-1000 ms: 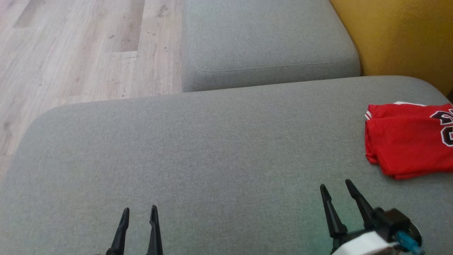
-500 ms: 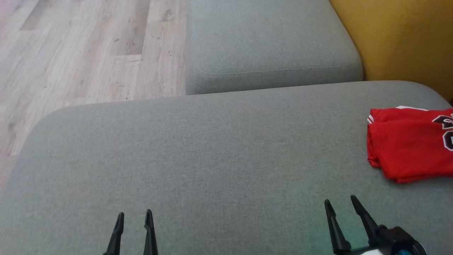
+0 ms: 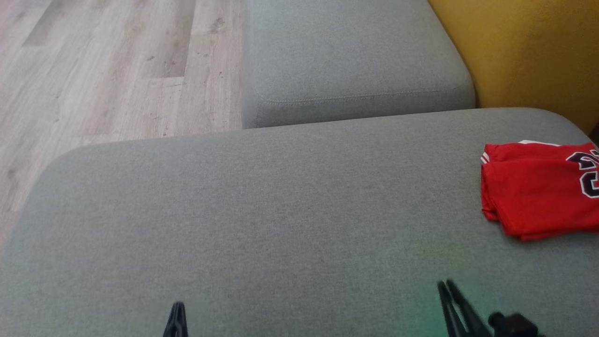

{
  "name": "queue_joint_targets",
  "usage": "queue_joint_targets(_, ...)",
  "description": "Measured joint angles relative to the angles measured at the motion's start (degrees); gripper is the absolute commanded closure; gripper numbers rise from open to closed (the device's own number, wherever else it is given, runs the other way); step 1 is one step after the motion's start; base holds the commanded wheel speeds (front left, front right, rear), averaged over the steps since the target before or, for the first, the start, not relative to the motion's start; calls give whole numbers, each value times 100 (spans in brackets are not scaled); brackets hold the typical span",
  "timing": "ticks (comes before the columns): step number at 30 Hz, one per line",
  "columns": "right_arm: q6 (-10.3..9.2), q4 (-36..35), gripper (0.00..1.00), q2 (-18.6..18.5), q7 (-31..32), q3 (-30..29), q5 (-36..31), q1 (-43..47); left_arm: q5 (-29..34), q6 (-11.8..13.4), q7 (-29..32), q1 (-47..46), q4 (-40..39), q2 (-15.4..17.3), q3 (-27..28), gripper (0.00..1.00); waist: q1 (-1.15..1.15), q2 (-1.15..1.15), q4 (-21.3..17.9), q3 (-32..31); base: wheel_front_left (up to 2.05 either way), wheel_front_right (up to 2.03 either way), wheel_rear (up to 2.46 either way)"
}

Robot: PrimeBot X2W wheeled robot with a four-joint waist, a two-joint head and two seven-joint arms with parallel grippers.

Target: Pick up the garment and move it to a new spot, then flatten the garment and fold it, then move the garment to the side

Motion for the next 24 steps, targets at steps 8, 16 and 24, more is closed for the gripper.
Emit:
queue_joint_targets(8, 0, 60, 100, -1, 59, -14, 458, 73, -415, -29, 90, 62, 71, 7, 13, 100, 0, 0, 3, 50, 0, 0, 0)
queue_joint_targets(16, 0, 62, 100, -4, 168, -58, 1046, 39, -944, -109, 204, -37, 115, 20, 47, 100, 0, 0, 7, 104, 0, 0, 0)
queue_joint_targets(24, 0, 60, 100, -9, 287, -125, 1624, -83, -1459, -187, 310, -194, 174, 25, 141, 100, 0, 0, 11, 159, 0, 0, 0)
